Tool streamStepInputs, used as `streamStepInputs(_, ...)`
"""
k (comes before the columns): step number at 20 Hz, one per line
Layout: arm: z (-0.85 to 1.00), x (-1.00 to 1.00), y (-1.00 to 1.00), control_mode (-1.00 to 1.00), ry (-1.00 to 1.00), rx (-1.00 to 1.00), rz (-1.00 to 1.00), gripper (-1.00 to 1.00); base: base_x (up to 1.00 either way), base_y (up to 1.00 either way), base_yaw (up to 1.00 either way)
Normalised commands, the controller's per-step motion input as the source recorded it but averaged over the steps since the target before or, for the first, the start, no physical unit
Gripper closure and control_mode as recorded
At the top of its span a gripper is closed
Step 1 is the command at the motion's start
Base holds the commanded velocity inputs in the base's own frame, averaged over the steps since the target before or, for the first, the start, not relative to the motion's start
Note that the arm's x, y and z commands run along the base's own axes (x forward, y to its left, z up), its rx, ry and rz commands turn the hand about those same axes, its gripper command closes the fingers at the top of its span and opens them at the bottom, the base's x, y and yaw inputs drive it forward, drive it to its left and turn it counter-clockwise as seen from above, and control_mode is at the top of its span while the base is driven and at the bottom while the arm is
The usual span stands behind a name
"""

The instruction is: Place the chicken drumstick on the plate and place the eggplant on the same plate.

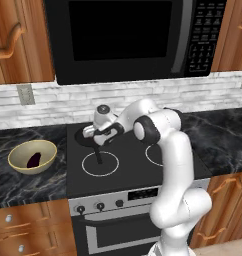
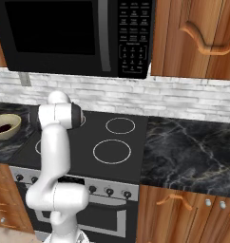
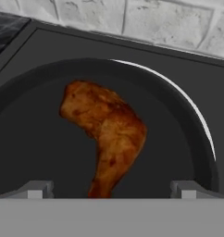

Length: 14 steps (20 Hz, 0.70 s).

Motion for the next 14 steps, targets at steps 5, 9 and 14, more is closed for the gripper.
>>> streamStepInputs(5,-0.10,0.25,0.04,-1.00,0.01,-0.02,0.00,-1.00,0.00,0.00,0.00)
streamStepInputs(9,-0.14,0.19,0.02,-1.00,0.02,-0.03,0.00,-1.00,0.00,0.00,0.00)
streamStepInputs(14,-0.15,0.08,0.00,-1.00,0.03,-0.04,0.00,-1.00,0.00,0.00,0.00)
